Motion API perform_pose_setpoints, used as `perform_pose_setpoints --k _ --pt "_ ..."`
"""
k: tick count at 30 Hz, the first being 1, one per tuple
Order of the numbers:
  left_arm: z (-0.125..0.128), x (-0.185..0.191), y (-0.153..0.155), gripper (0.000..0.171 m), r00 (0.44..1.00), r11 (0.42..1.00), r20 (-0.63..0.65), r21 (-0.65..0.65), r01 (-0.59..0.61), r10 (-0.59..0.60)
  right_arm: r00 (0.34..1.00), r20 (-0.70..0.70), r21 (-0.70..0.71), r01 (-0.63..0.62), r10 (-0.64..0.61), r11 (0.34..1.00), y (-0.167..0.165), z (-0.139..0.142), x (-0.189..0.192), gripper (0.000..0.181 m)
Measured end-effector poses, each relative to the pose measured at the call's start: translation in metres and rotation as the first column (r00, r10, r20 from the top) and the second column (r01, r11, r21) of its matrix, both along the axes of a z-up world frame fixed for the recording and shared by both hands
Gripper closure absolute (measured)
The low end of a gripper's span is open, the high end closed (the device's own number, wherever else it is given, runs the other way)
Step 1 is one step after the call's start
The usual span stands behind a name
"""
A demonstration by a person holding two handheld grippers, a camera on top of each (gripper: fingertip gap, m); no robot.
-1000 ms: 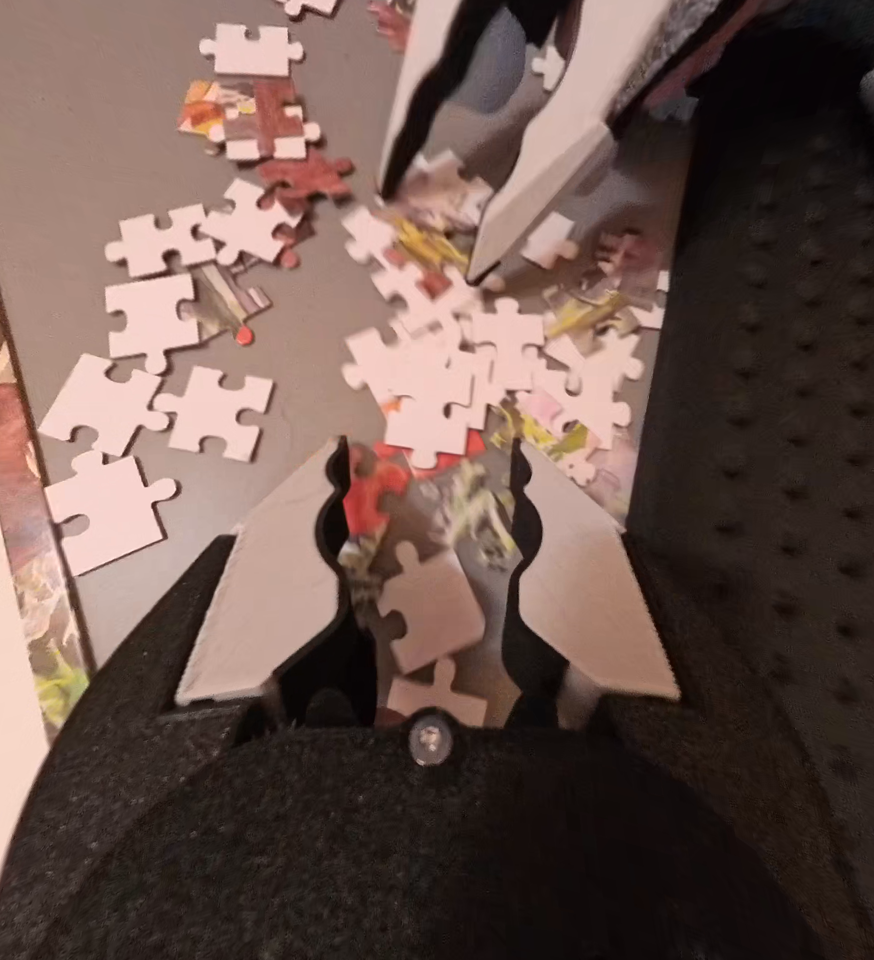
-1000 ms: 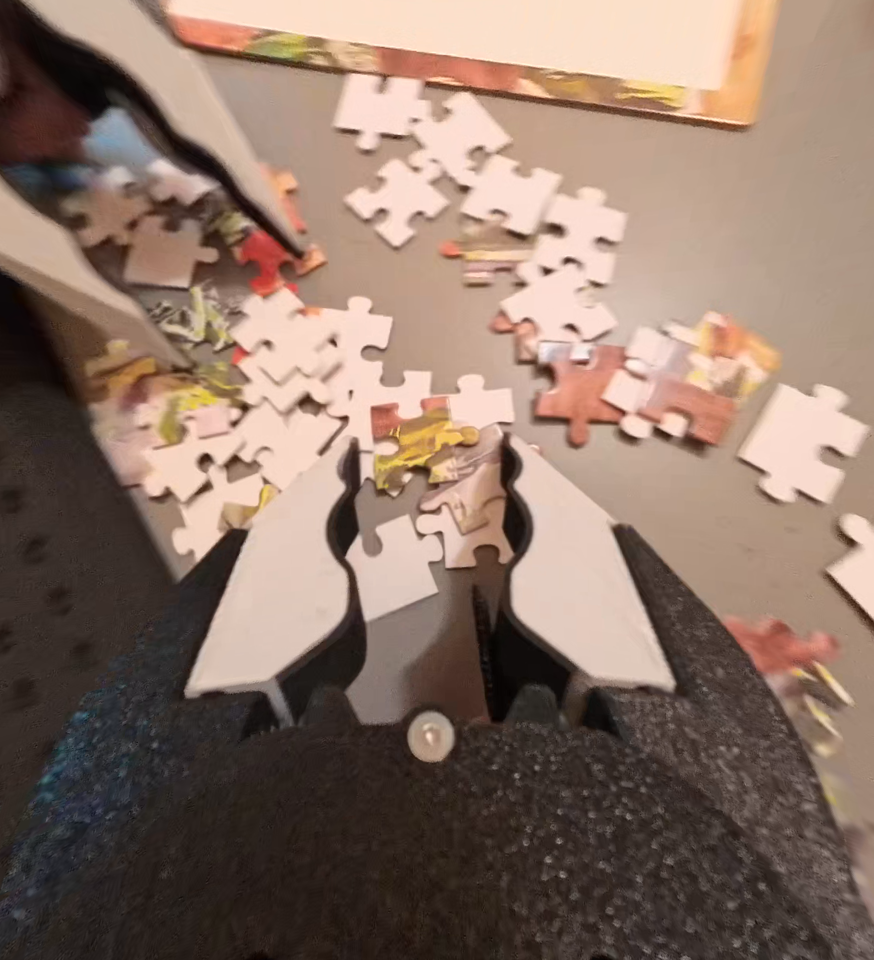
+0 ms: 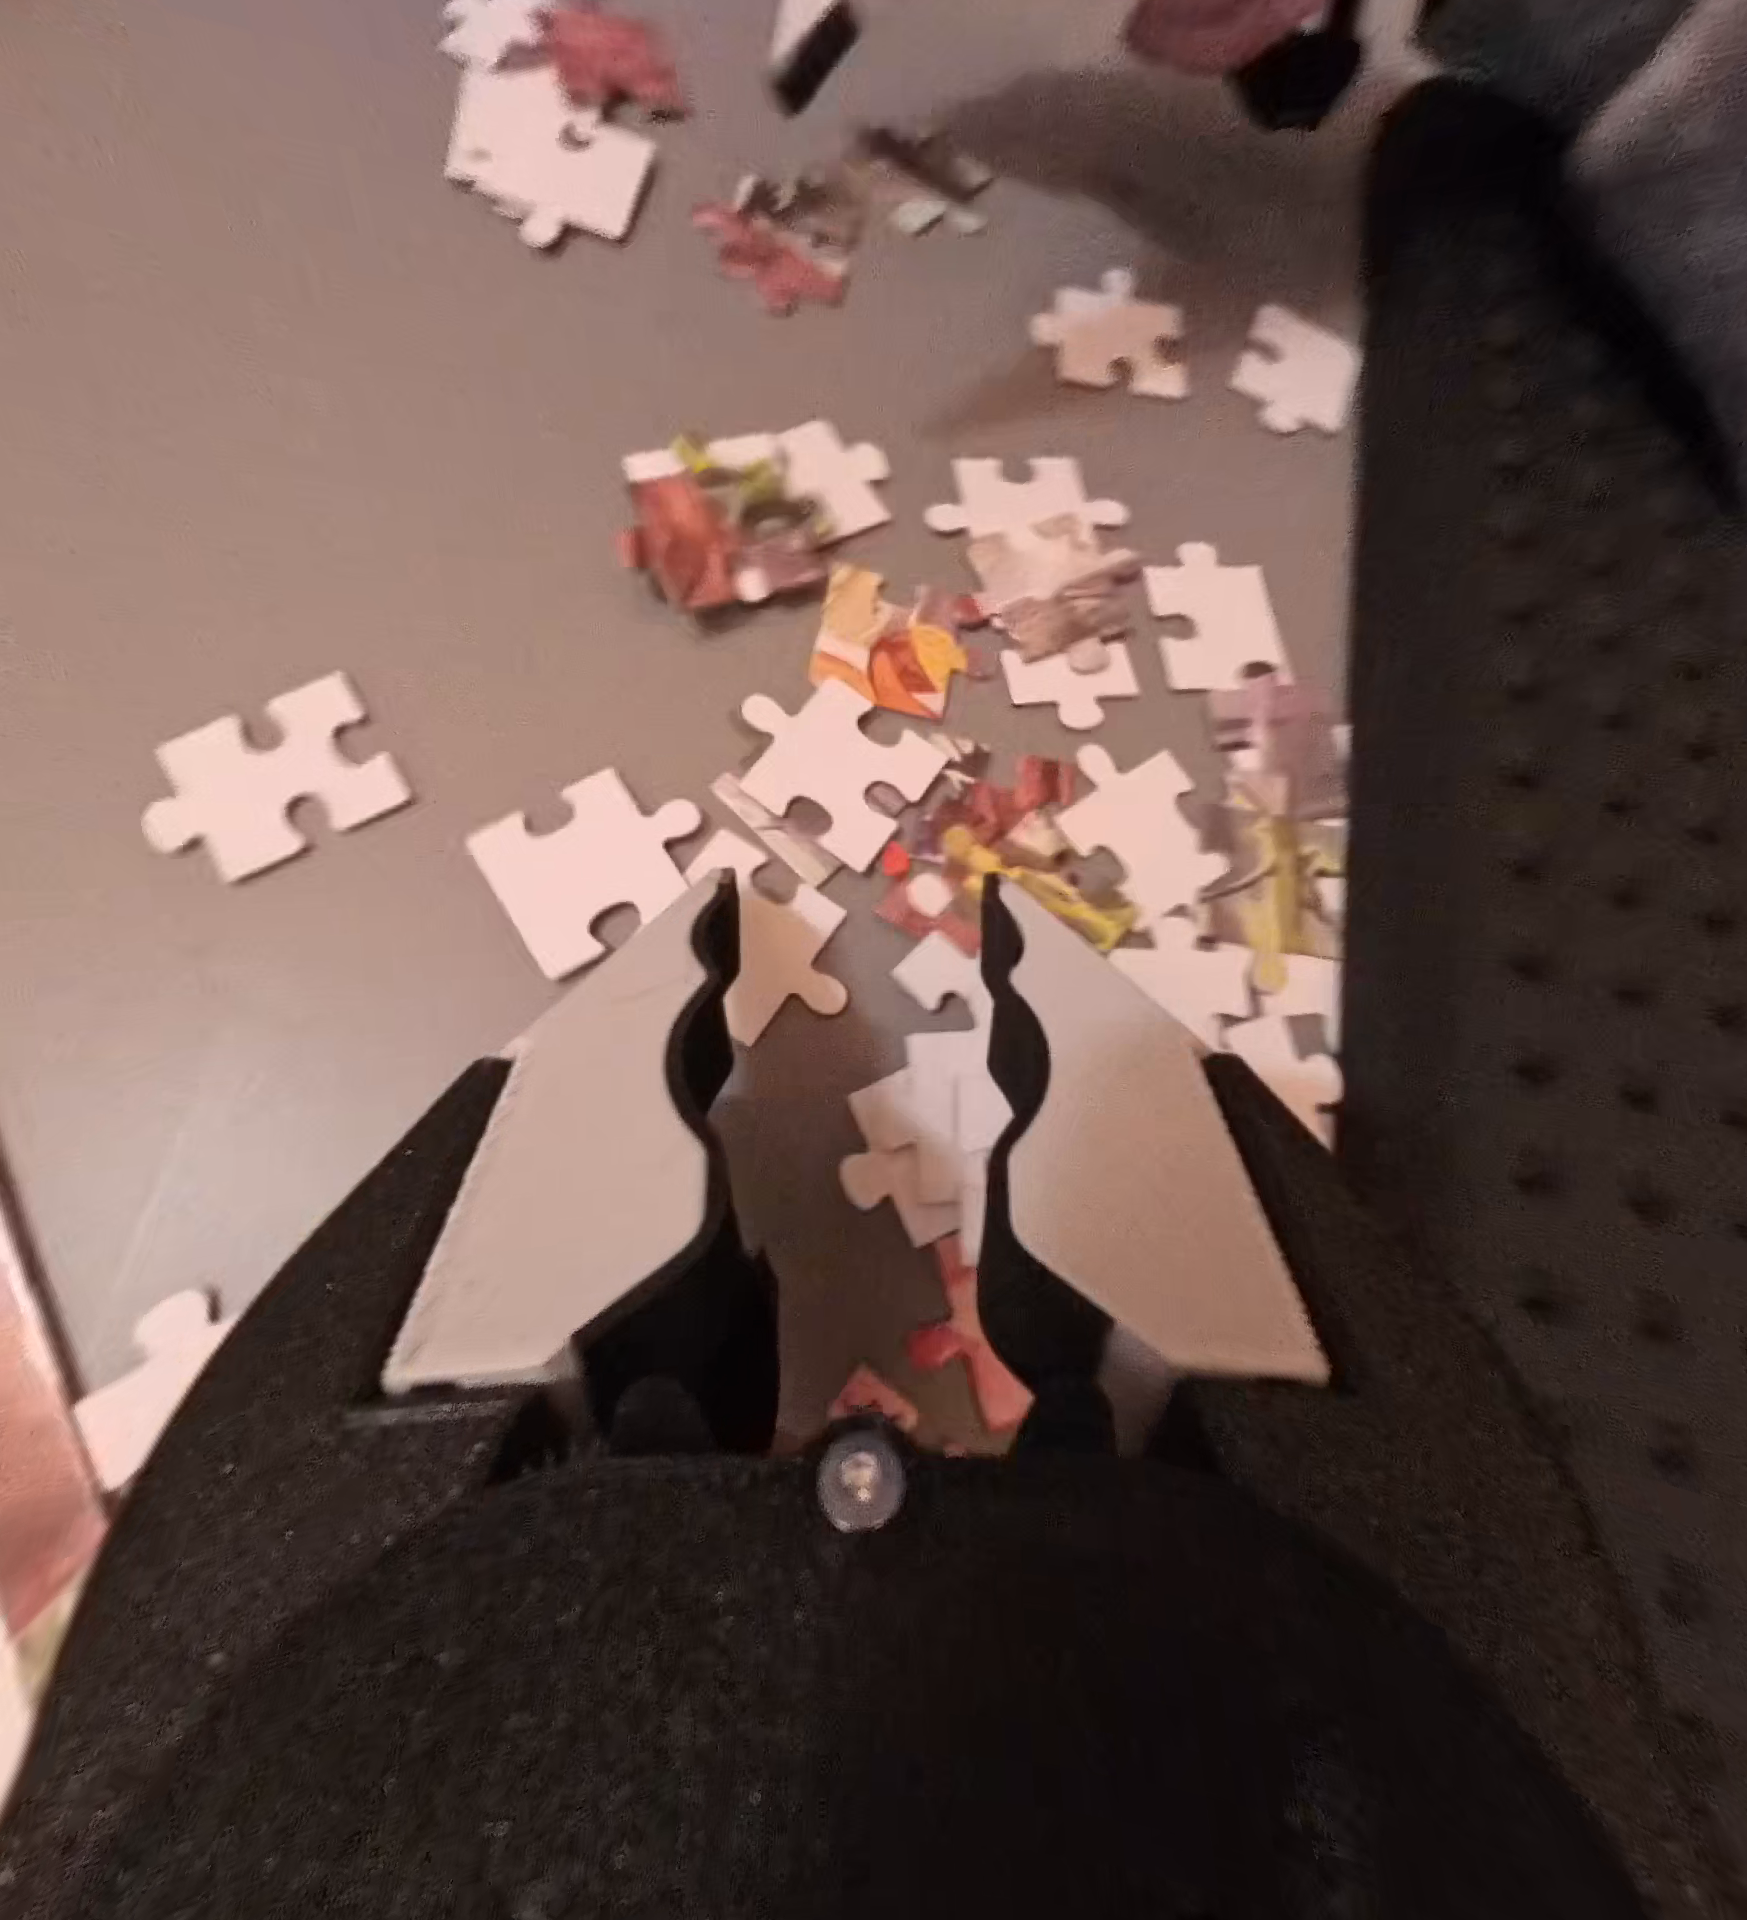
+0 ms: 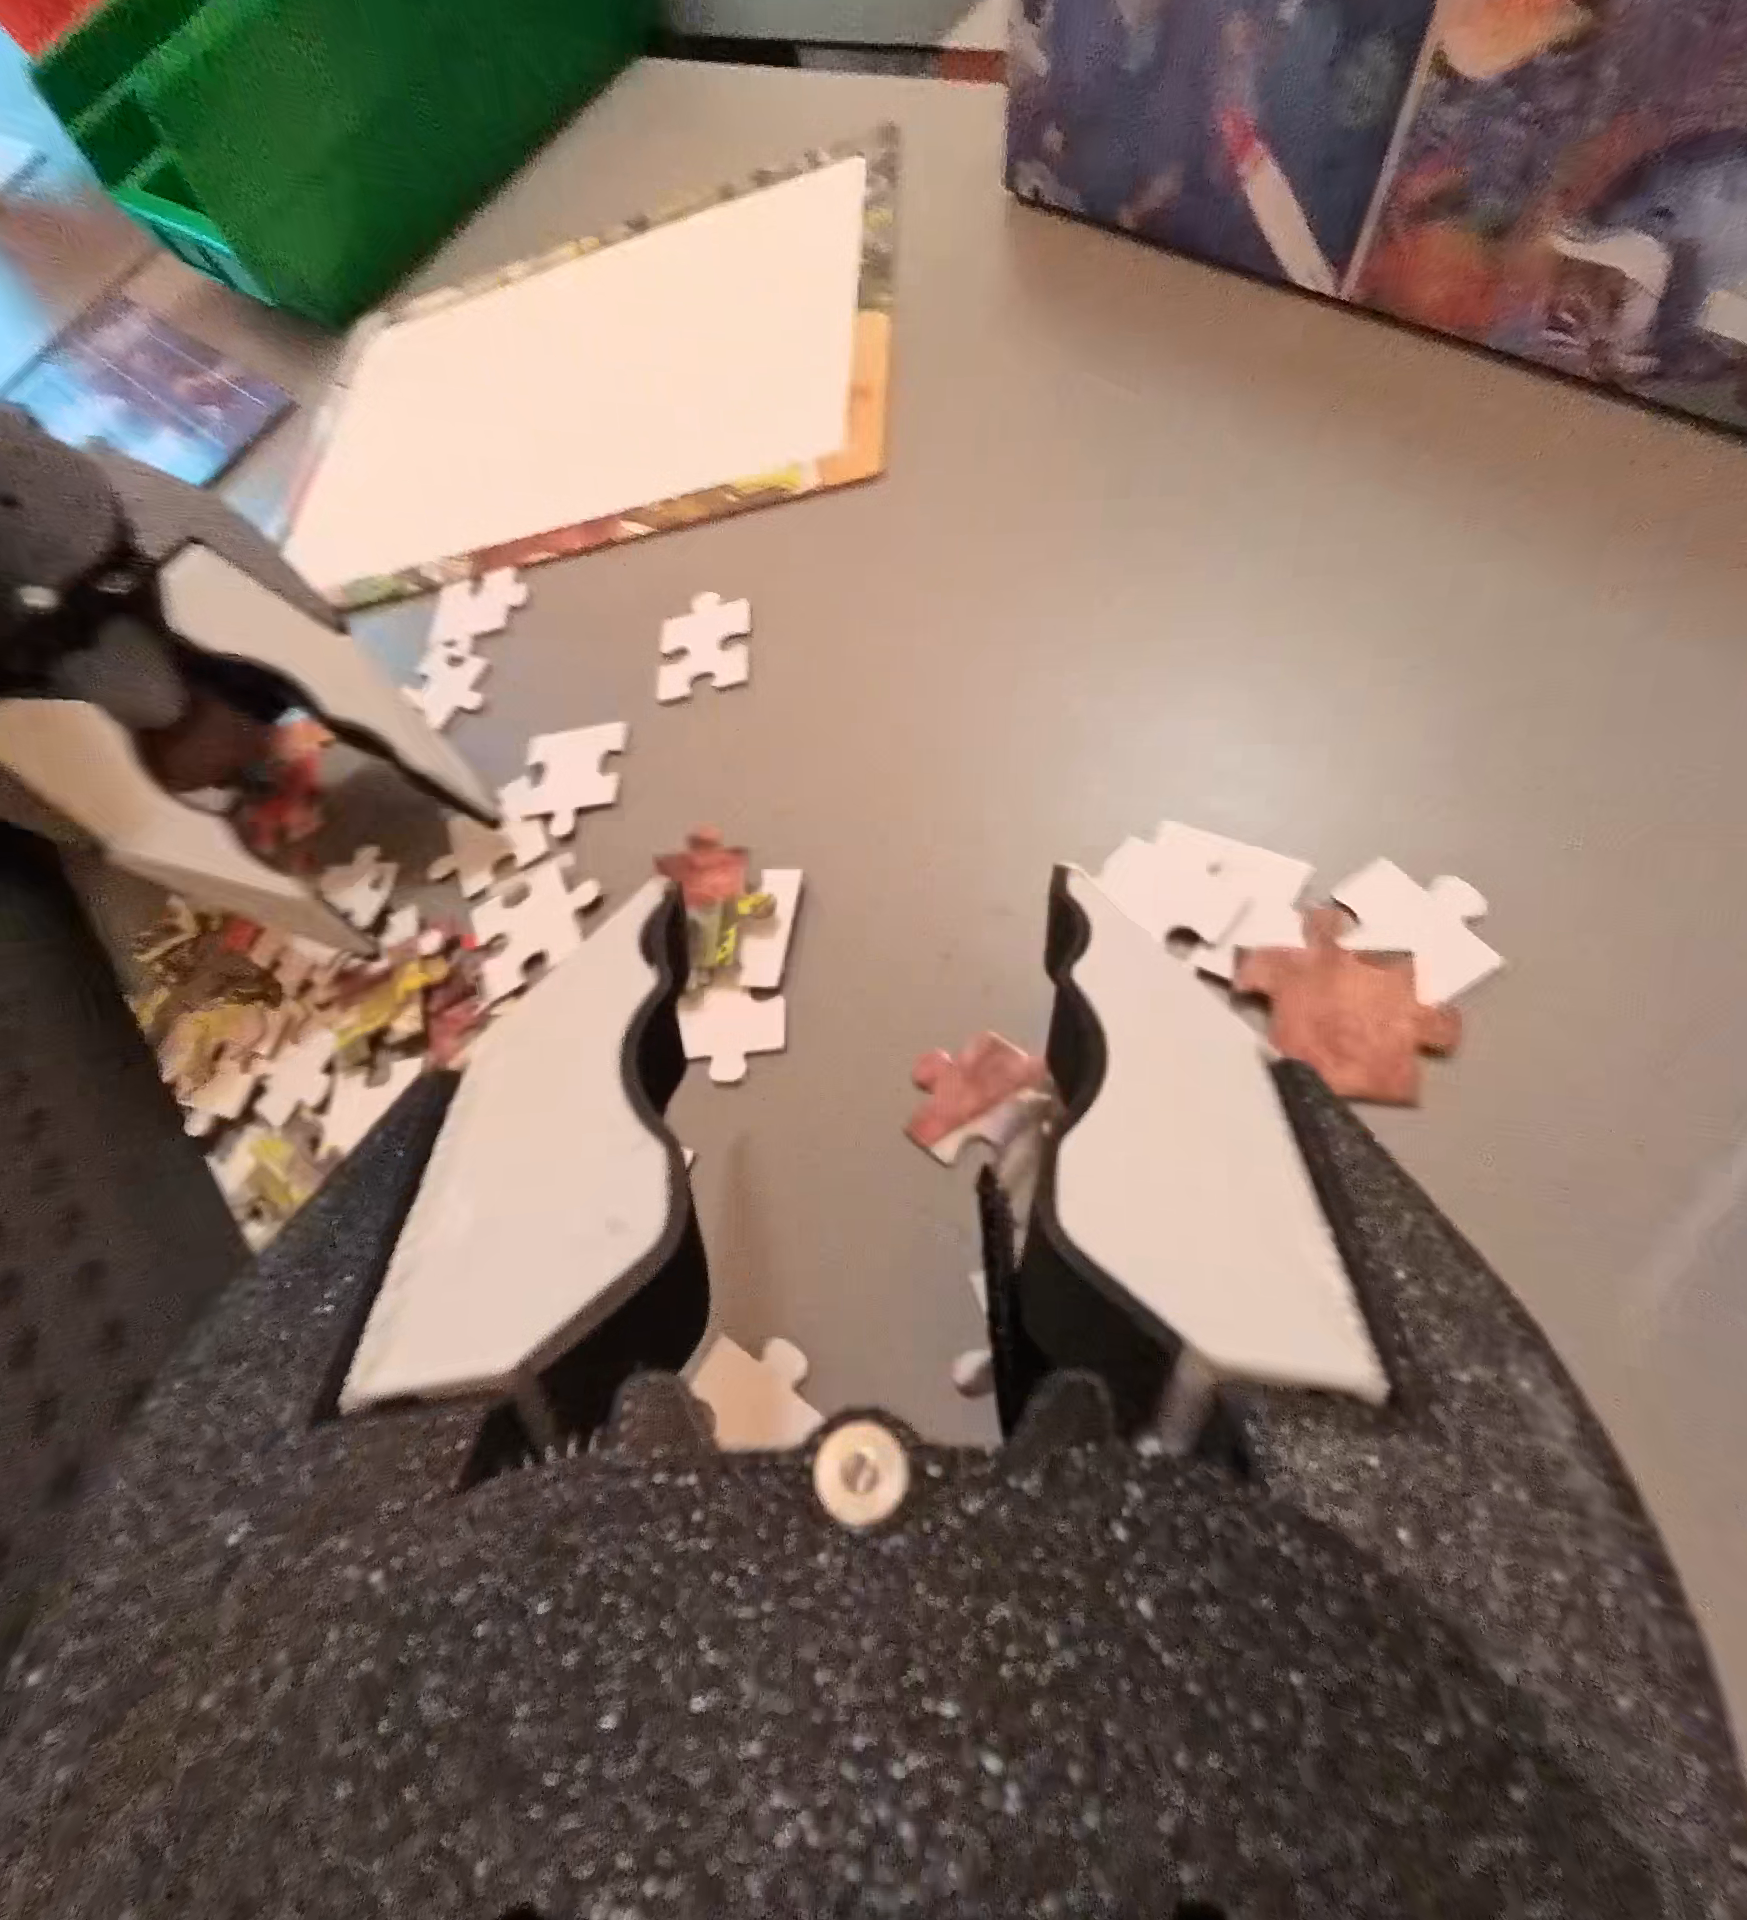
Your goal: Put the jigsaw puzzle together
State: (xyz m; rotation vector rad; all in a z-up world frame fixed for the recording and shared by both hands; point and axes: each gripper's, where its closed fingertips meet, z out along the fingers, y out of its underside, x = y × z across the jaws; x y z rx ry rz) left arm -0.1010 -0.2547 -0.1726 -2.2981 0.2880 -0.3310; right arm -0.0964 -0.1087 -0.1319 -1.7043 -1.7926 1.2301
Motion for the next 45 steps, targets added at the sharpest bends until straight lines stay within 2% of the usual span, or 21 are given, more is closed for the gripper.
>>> perform_pose_setpoints --k 3,6,9,10,14,17,18,21,23,24,25,26,28,30,32,33,36,40,42,44,45 --pt "0.030 0.008 0.002 0.125 0.998 0.991 0.050 0.130 0.022 -0.029 0.999 0.001 -0.025 0.045 -0.045 0.999 0.019 0.000 0.007 0.110" --pt "0.046 -0.038 0.005 0.123 0.983 0.974 0.118 0.165 -0.156 0.138 0.982 0.050 0.138 0.172 -0.181 0.975 0.062 -0.018 0.003 0.095" --pt "0.032 -0.092 -0.005 0.110 0.949 0.941 0.005 0.128 -0.314 0.316 0.958 0.155 0.316 0.182 -0.240 0.931 0.081 -0.053 0.004 0.093" --pt "0.028 -0.104 -0.007 0.110 0.934 0.928 -0.008 0.119 -0.353 0.357 0.970 0.128 0.317 0.160 -0.209 0.935 0.073 -0.052 0.002 0.112" --pt "0.022 -0.114 0.007 0.109 0.915 0.912 -0.043 0.112 -0.394 0.400 0.987 0.150 0.292 0.004 -0.050 0.956 0.023 -0.054 -0.005 0.090" --pt "0.015 -0.108 0.033 0.110 0.925 0.929 -0.093 0.076 -0.362 0.368 0.973 0.145 0.228 -0.208 0.179 0.951 -0.027 -0.046 0.002 0.120" --pt "0.012 -0.104 0.041 0.110 0.930 0.937 -0.113 0.060 -0.345 0.350 0.972 0.118 0.191 -0.224 0.204 0.956 -0.034 -0.039 0.003 0.120" --pt "-0.007 -0.084 0.055 0.110 0.946 0.961 -0.182 -0.018 -0.275 0.267 0.999 0.039 0.277 -0.047 0.038 0.960 0.005 -0.026 -0.011 0.110" --pt "-0.008 -0.062 0.061 0.122 0.966 0.976 -0.145 -0.012 -0.216 0.212 0.993 0.064 0.349 0.069 -0.097 0.935 0.043 -0.036 -0.016 0.104" --pt "-0.009 -0.045 0.060 0.109 0.981 0.987 -0.118 -0.030 -0.158 0.154 0.987 0.098 0.349 0.084 -0.125 0.933 0.053 -0.044 -0.017 0.102" --pt "-0.010 -0.025 0.056 0.123 0.993 0.997 -0.103 -0.038 -0.069 0.065 0.981 0.134 0.326 0.090 -0.141 0.941 0.058 -0.052 -0.018 0.101" --pt "-0.007 -0.006 0.050 0.120 0.996 0.999 -0.085 -0.035 0.020 -0.022 0.981 0.134 0.281 0.098 -0.140 0.955 0.058 -0.052 -0.021 0.102" --pt "0.006 0.012 0.046 0.119 0.996 0.997 -0.037 0.020 0.081 -0.080 0.990 0.128 0.168 0.037 -0.059 0.985 0.038 -0.045 -0.024 0.114" --pt "0.024 0.006 0.045 0.119 0.999 0.997 0.016 0.069 0.044 -0.045 0.981 0.134 0.037 -0.143 0.137 0.989 -0.008 -0.044 -0.020 0.140" --pt "0.032 -0.024 0.047 0.119 0.998 0.993 0.007 0.103 -0.062 0.062 0.894 0.158 -0.118 -0.404 0.419 0.907 -0.068 -0.041 0.003 0.138" --pt "0.033 -0.044 0.048 0.119 0.991 0.985 -0.010 0.111 -0.132 0.134 0.886 0.171 -0.085 -0.423 0.431 0.902 -0.073 -0.040 0.003 0.132" --pt "0.024 -0.092 0.051 0.115 0.952 0.949 -0.045 0.106 -0.296 0.302 0.954 0.058 0.036 -0.296 0.293 0.955 -0.044 -0.018 -0.018 0.124" --pt "-0.006 -0.104 0.052 0.115 0.937 0.947 -0.146 0.006 -0.321 0.318 0.996 0.029 0.039 0.088 -0.089 0.995 0.044 -0.014 -0.044 0.108" --pt "-0.011 -0.088 0.053 0.128 0.953 0.960 -0.118 -0.003 -0.280 0.278 0.986 0.122 0.065 0.106 -0.113 0.992 0.055 -0.038 -0.039 0.104" --pt "-0.010 -0.062 0.053 0.112 0.978 0.981 -0.087 -0.011 -0.193 0.191 0.988 0.119 0.175 0.079 -0.101 0.981 0.054 -0.047 -0.036 0.116" --pt "-0.010 -0.046 0.051 0.116 0.990 0.992 -0.072 -0.019 -0.123 0.121 0.989 0.145 0.169 0.001 -0.026 0.986 0.038 -0.048 -0.033 0.127"
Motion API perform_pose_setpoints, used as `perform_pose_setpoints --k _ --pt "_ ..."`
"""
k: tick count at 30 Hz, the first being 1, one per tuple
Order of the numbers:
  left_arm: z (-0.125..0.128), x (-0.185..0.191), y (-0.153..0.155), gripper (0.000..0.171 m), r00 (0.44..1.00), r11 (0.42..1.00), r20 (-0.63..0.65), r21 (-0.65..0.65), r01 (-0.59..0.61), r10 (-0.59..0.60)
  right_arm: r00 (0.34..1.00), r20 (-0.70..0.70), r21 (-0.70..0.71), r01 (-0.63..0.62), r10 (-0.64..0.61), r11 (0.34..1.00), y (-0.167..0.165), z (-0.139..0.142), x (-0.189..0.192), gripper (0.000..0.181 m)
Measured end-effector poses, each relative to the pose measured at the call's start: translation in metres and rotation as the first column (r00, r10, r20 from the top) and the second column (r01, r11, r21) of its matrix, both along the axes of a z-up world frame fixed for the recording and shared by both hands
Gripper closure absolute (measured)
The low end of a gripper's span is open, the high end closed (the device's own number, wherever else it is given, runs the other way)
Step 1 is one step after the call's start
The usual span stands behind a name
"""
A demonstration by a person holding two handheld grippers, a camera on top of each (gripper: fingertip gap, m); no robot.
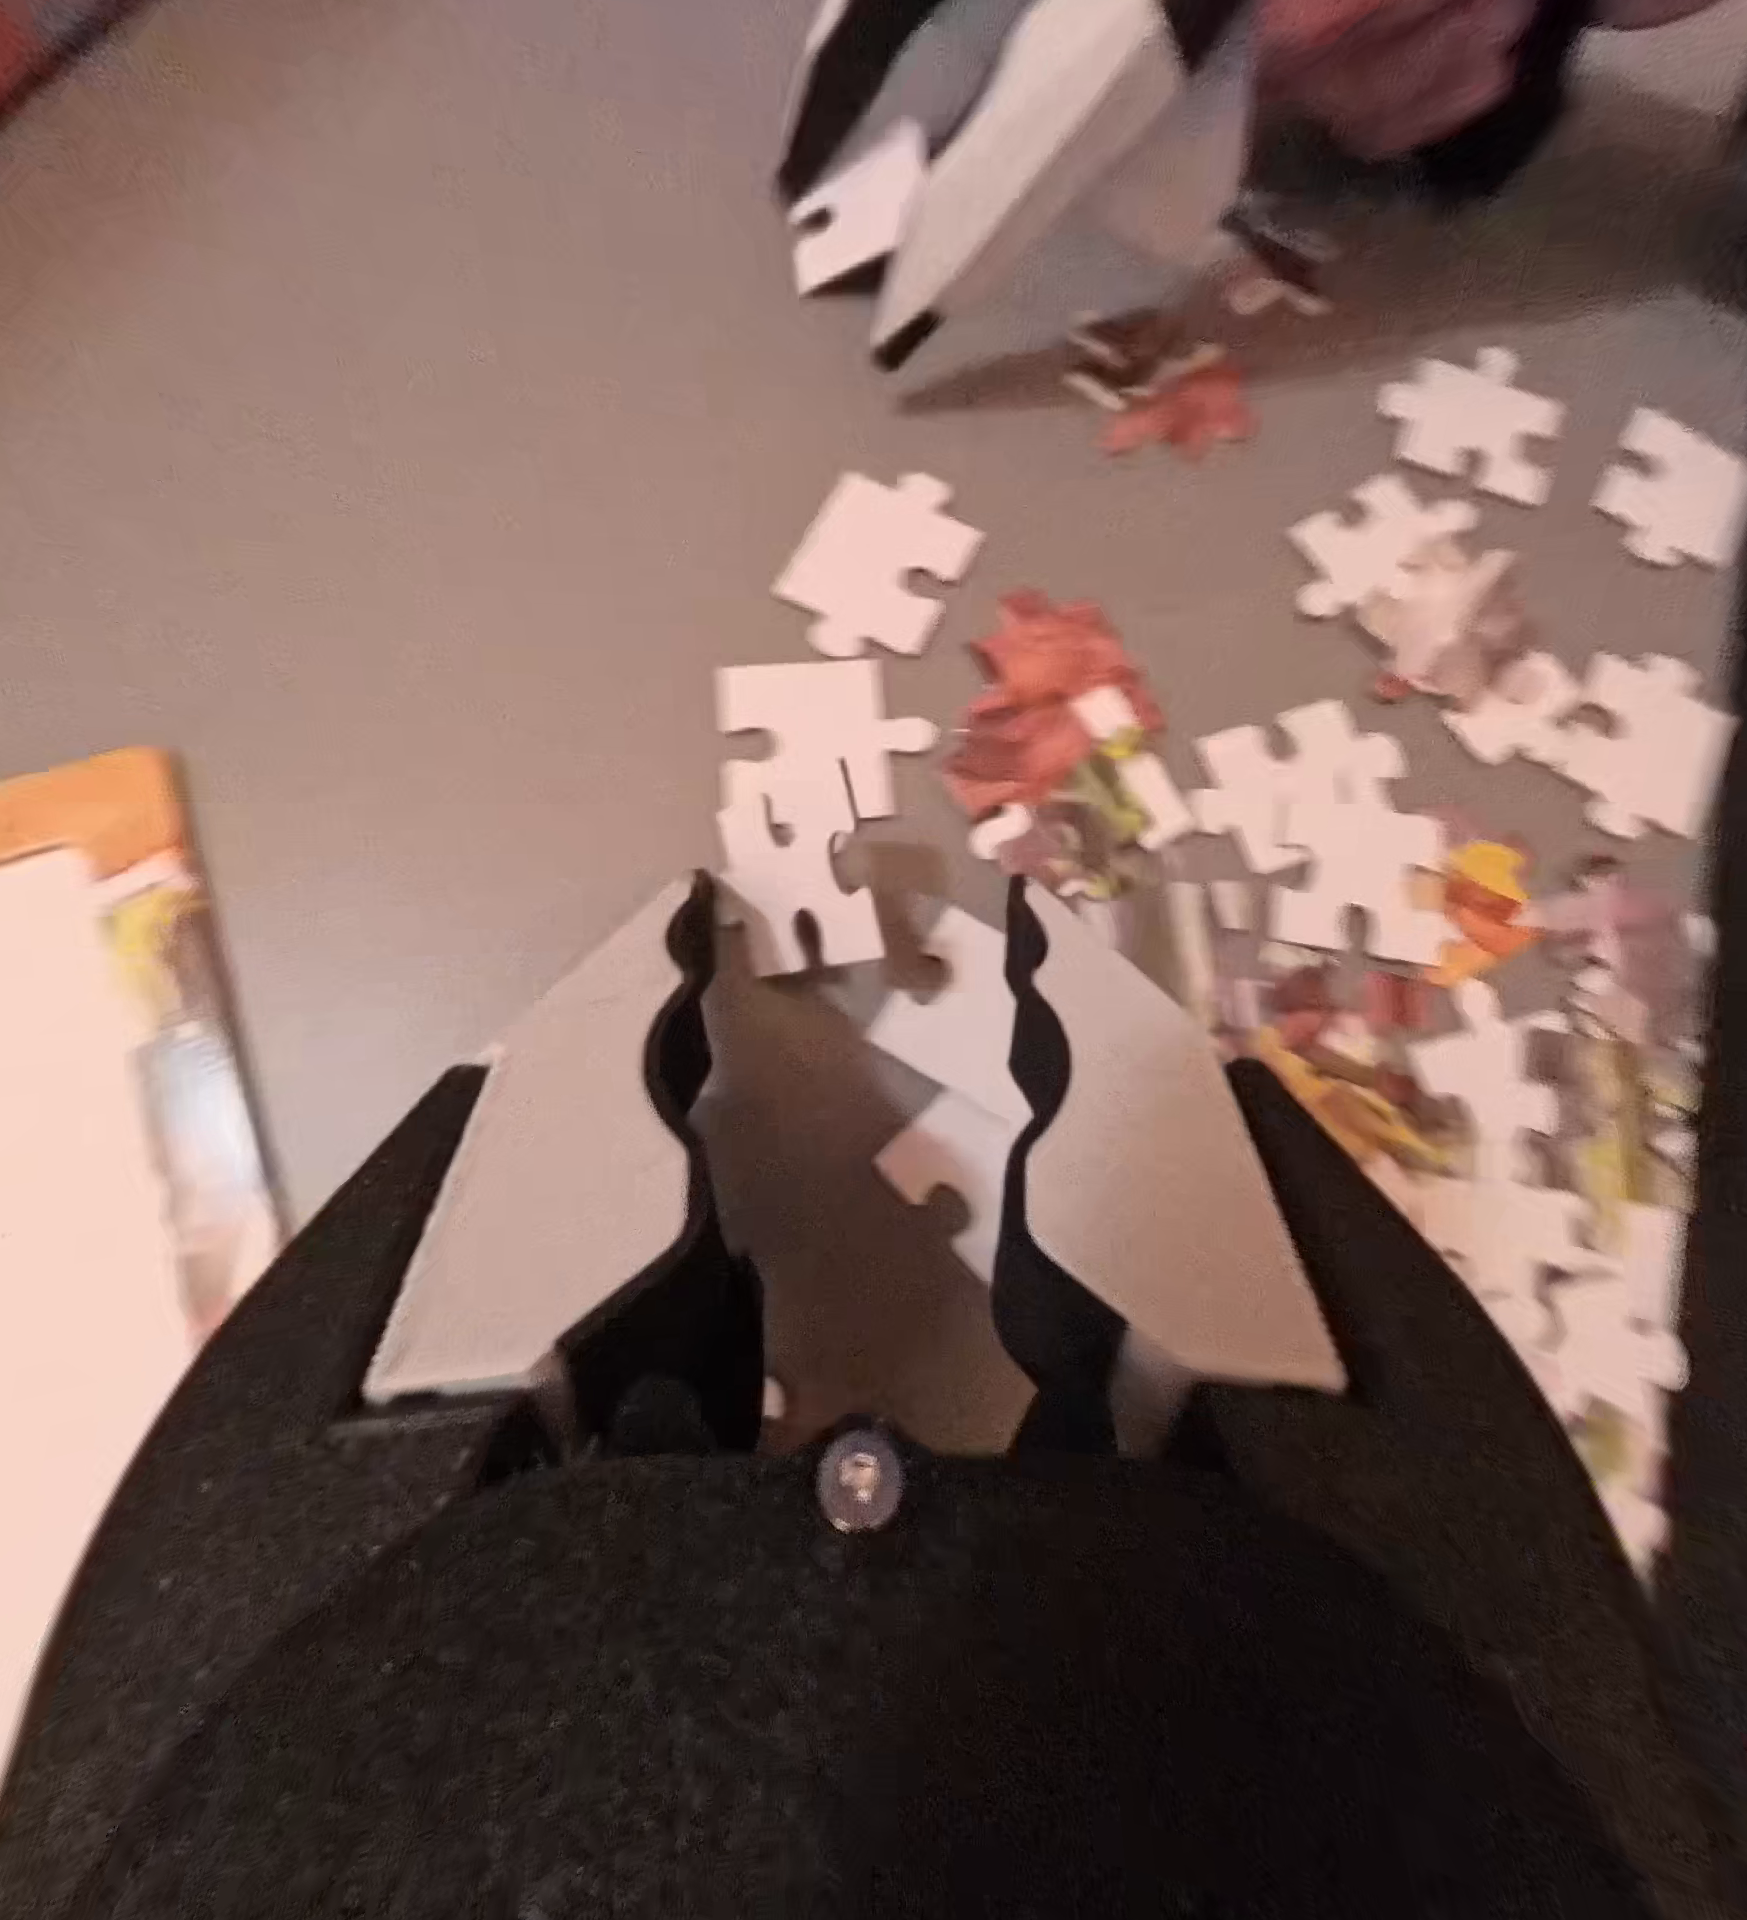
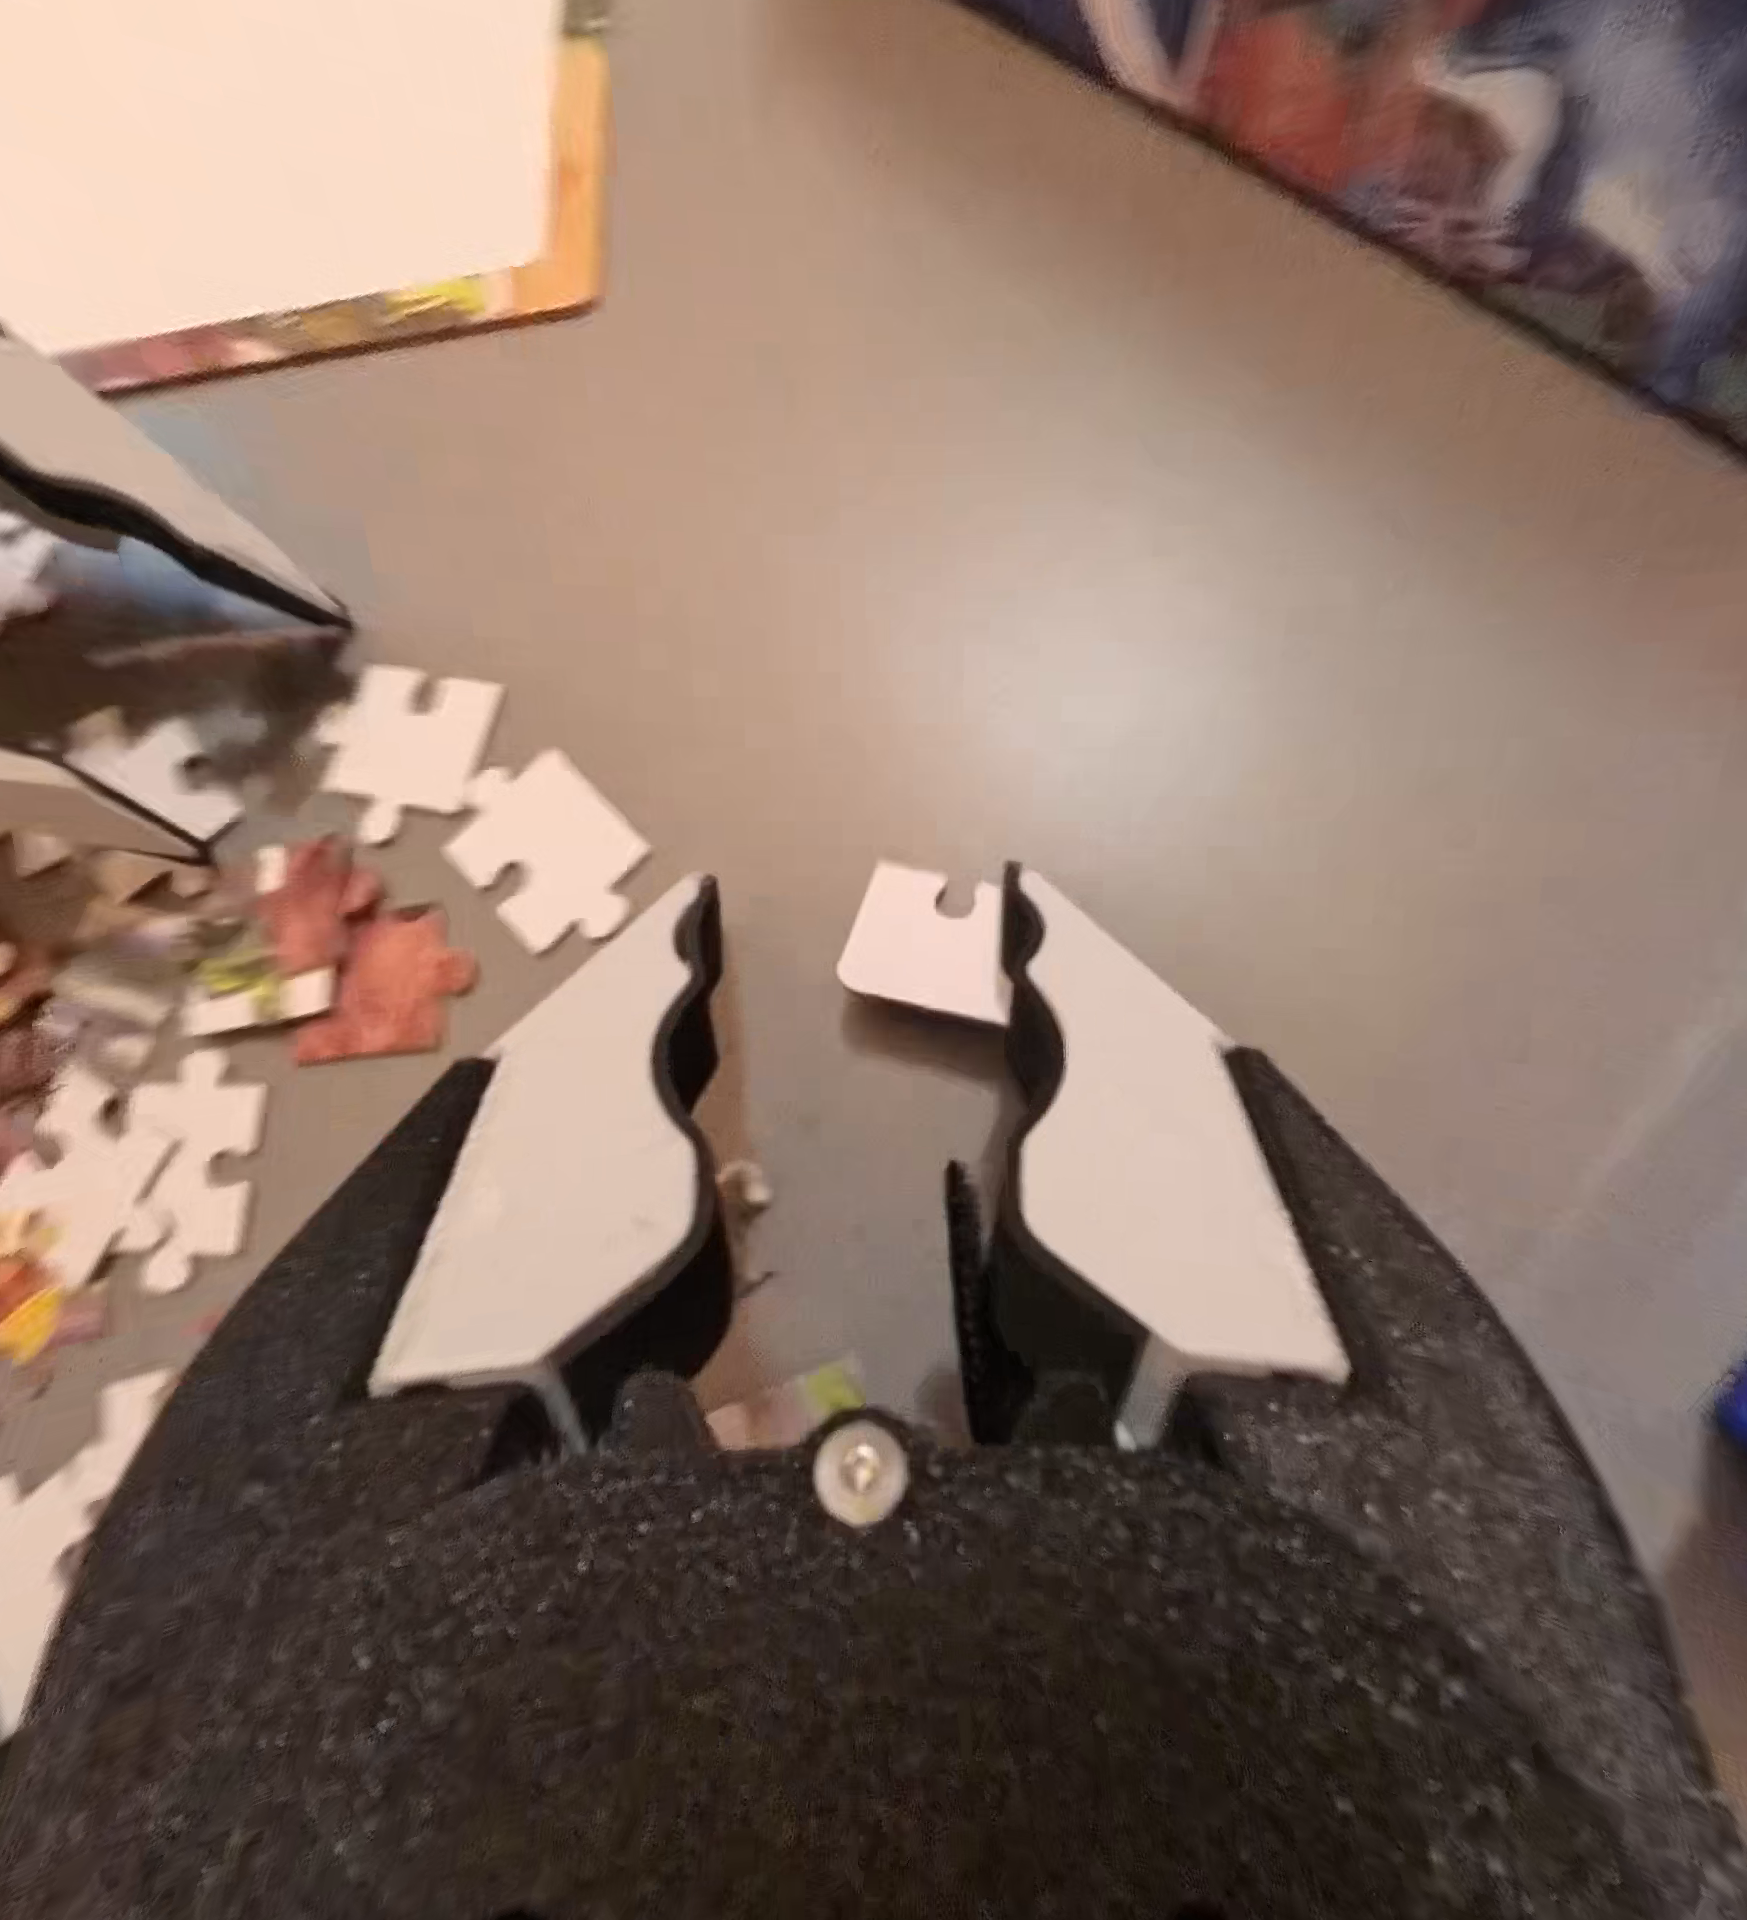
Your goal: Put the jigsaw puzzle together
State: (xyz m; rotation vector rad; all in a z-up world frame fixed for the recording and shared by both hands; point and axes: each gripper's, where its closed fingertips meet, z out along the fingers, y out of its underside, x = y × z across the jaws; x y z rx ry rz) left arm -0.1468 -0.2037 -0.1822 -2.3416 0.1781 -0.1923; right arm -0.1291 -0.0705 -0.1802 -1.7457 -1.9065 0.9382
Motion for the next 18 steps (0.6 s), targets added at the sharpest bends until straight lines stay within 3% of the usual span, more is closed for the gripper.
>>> perform_pose_setpoints --k 1,2,3,5,7,9,12,14,16,18 --pt "0.003 0.021 -0.004 0.123 0.995 0.996 0.057 0.001 0.085 -0.085 0.995 0.016 -0.055 -0.095 0.096 0.994 -0.024 0.000 0.004 0.146" --pt "0.009 0.041 -0.008 0.122 0.979 0.987 0.128 0.016 0.157 -0.158 0.989 0.020 -0.102 -0.147 0.149 0.984 -0.044 0.000 0.007 0.138" --pt "0.015 0.053 -0.012 0.122 0.966 0.979 0.162 0.036 0.199 -0.202 0.975 0.002 -0.143 -0.221 0.224 0.965 -0.064 0.005 0.012 0.144" --pt "0.030 0.047 -0.021 0.120 0.975 0.983 0.131 0.067 0.173 -0.180 0.916 0.002 -0.282 -0.385 0.402 0.879 -0.106 0.019 0.038 0.135" --pt "0.053 0.025 -0.047 0.120 0.988 0.991 0.125 0.112 0.074 -0.088 0.926 -0.013 -0.244 -0.368 0.377 0.897 -0.103 0.026 0.053 0.132" --pt "0.064 0.001 -0.096 0.120 0.995 0.991 0.095 0.130 -0.001 -0.011 0.935 0.008 -0.169 -0.349 0.356 0.922 -0.087 0.026 0.084 0.122" --pt "0.038 -0.027 -0.188 0.121 0.998 0.998 0.007 0.018 -0.064 0.064 0.934 0.040 -0.143 -0.345 0.354 0.927 -0.066 0.020 0.138 0.127" --pt "0.018 -0.031 -0.234 0.121 0.996 0.993 -0.006 -0.077 -0.088 0.087 0.919 0.066 -0.165 -0.374 0.389 0.912 -0.063 0.014 0.166 0.139" --pt "0.005 -0.027 -0.256 0.121 0.996 0.990 0.006 -0.116 -0.082 0.084 0.890 0.110 -0.157 -0.423 0.442 0.892 -0.067 0.002 0.183 0.157" --pt "0.003 -0.023 -0.256 0.126 0.996 0.993 0.024 -0.087 -0.084 0.086 0.897 0.075 -0.099 -0.427 0.435 0.899 -0.065 0.000 0.176 0.167"
